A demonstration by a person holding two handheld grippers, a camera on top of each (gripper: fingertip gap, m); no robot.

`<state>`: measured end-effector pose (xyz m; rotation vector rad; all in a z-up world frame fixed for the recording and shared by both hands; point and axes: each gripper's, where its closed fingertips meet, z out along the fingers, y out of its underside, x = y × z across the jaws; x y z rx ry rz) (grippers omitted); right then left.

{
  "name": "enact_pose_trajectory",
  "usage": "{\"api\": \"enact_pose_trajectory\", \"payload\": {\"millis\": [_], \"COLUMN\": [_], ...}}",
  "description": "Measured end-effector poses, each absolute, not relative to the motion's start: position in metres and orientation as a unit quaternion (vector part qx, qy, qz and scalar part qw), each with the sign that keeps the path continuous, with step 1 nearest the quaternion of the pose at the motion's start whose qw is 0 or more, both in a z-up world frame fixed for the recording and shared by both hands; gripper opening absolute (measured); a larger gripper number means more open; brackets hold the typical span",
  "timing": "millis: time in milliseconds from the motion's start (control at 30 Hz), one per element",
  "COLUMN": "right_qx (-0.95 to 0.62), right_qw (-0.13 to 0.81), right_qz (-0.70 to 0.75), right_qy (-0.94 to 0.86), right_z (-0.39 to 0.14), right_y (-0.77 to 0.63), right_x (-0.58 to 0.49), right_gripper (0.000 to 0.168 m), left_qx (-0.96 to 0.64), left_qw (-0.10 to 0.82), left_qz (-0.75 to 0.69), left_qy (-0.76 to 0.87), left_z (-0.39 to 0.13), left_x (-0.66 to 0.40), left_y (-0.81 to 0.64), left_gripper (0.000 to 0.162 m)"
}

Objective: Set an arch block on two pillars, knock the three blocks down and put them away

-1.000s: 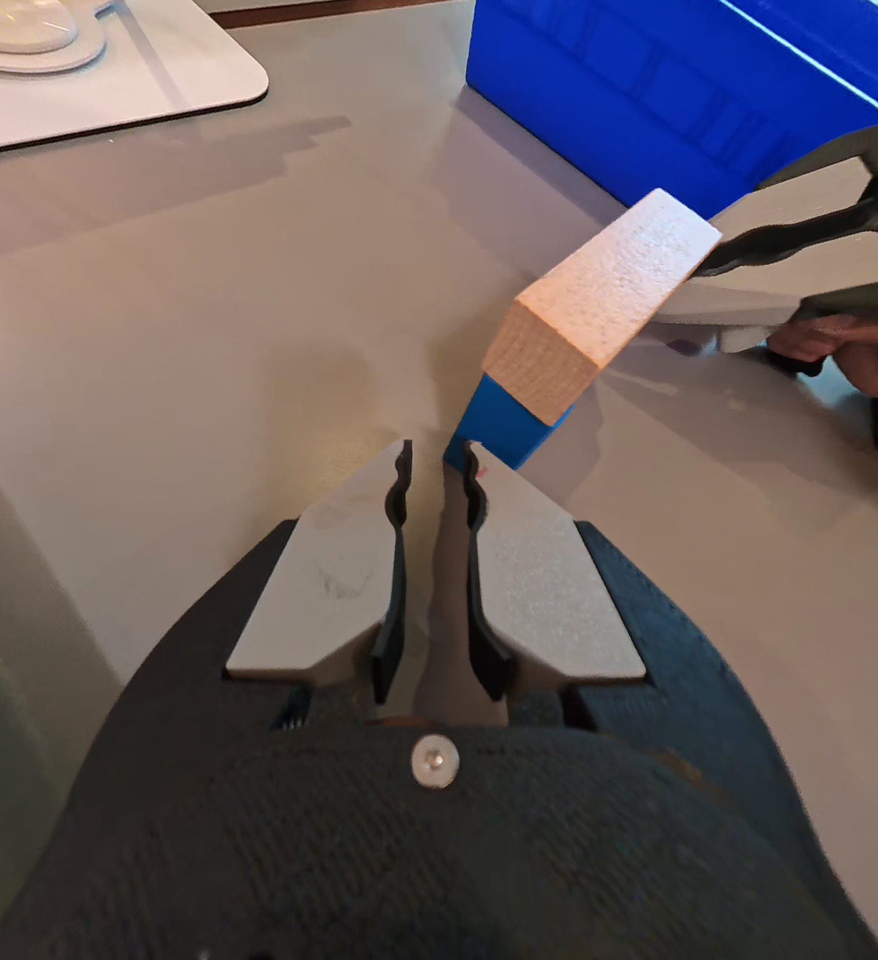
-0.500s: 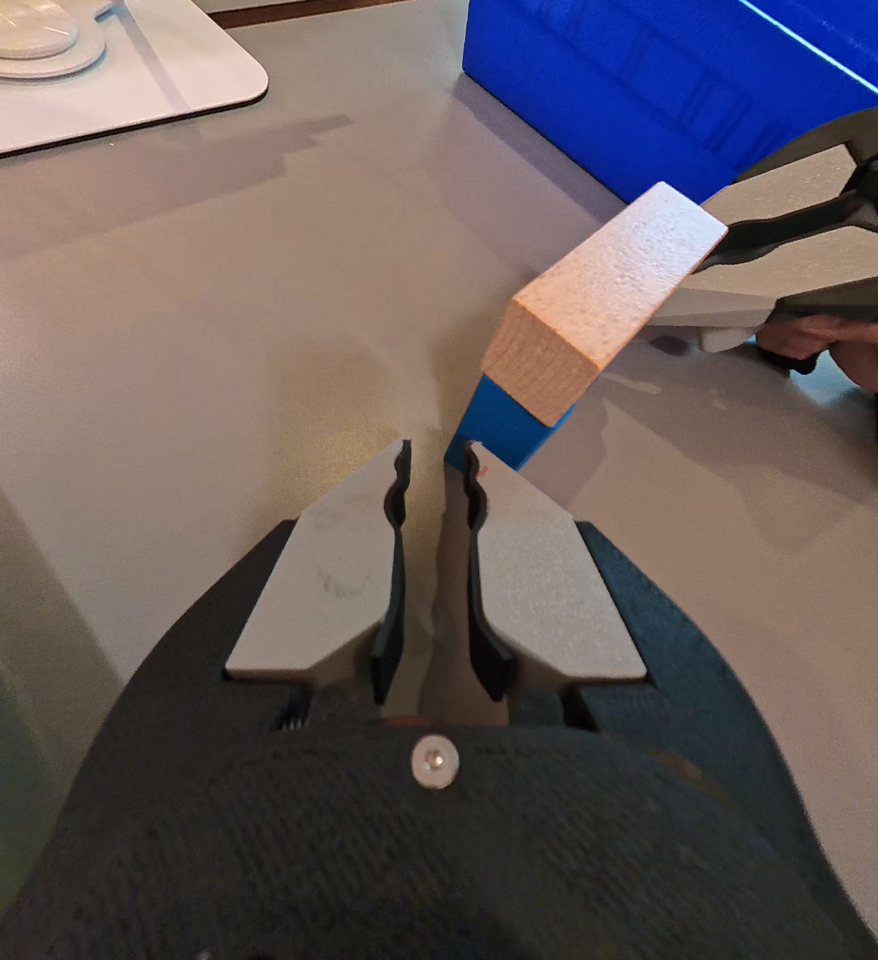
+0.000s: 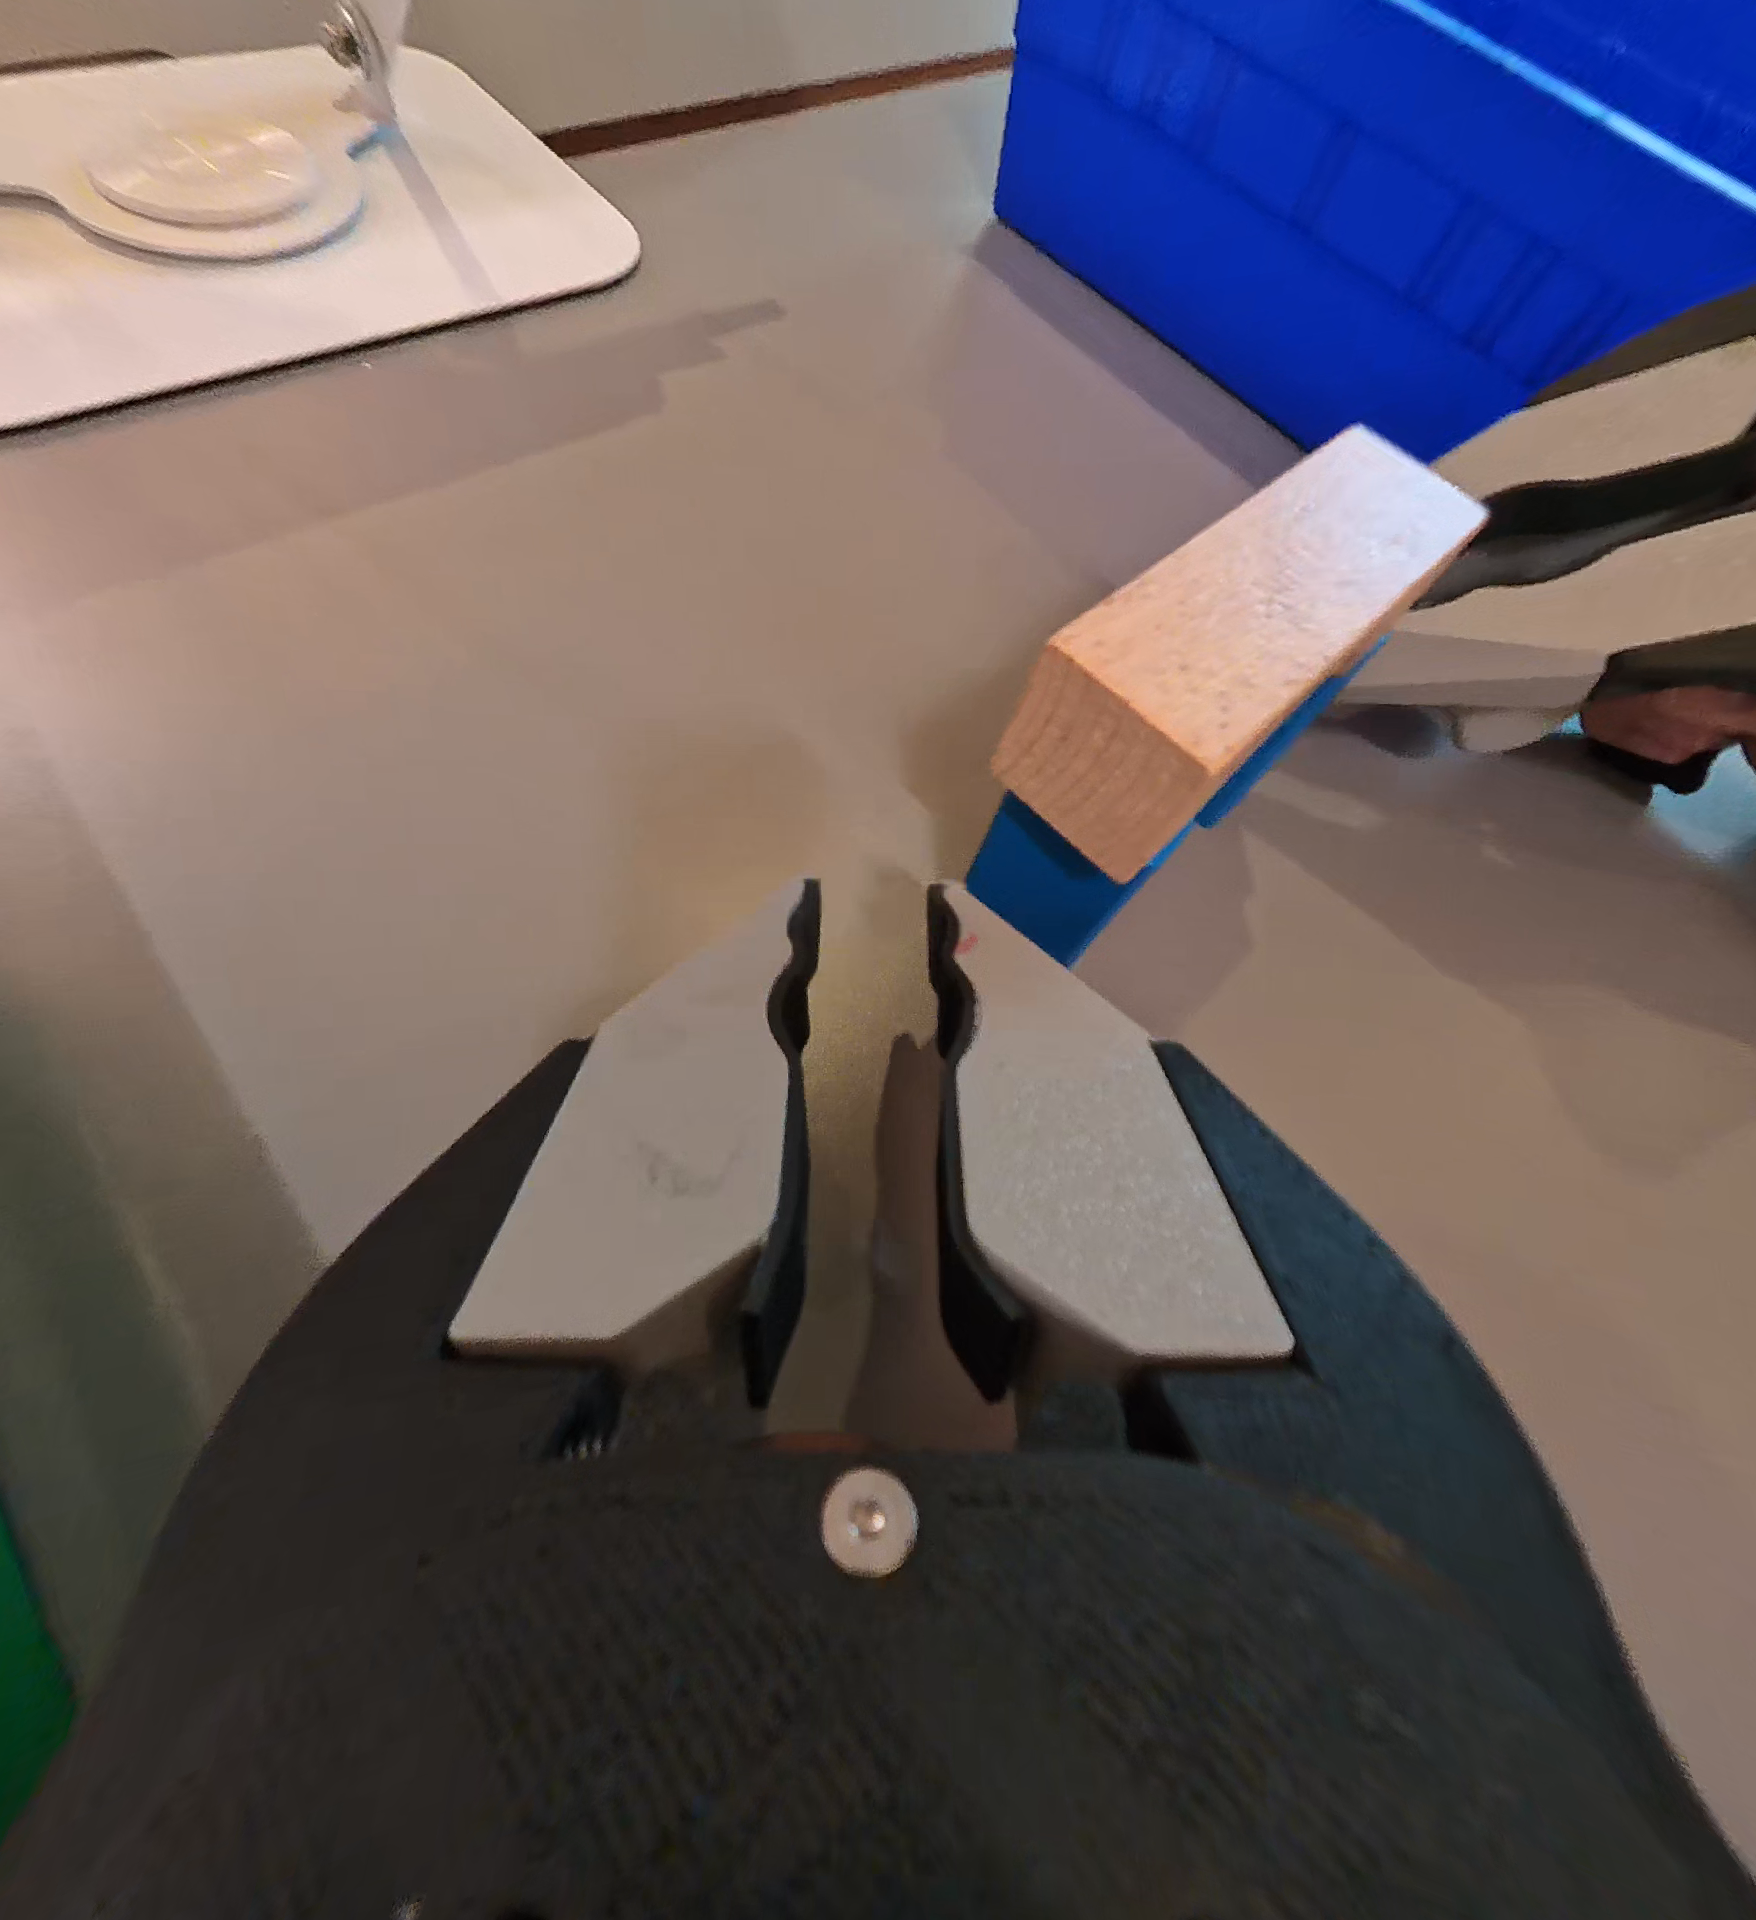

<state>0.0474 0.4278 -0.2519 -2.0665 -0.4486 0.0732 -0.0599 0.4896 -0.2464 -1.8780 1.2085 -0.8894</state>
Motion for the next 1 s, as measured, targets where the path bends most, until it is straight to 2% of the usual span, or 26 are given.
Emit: {"api": "enact_pose_trajectory", "payload": {"millis": [200, 1000], "right_qx": [-0.851, -0.857], "right_qw": [0.493, 0.482], "right_qz": [0.039, 0.044], "right_qy": [-0.180, -0.178], "right_z": [-0.251, -0.255], "right_y": [0.426, 0.433], "right_x": [0.048, 0.047], "right_gripper": [0.020, 0.019], "left_qx": [-0.697, -0.683], "left_qw": [0.392, 0.372], "left_qz": [-0.409, -0.427], "left_qy": [0.439, 0.461], "left_z": [-0.212, -0.216], "left_x": [-0.061, -0.057], "left_y": [0.484, 0.468], "left_gripper": [0.014, 0.016]}}
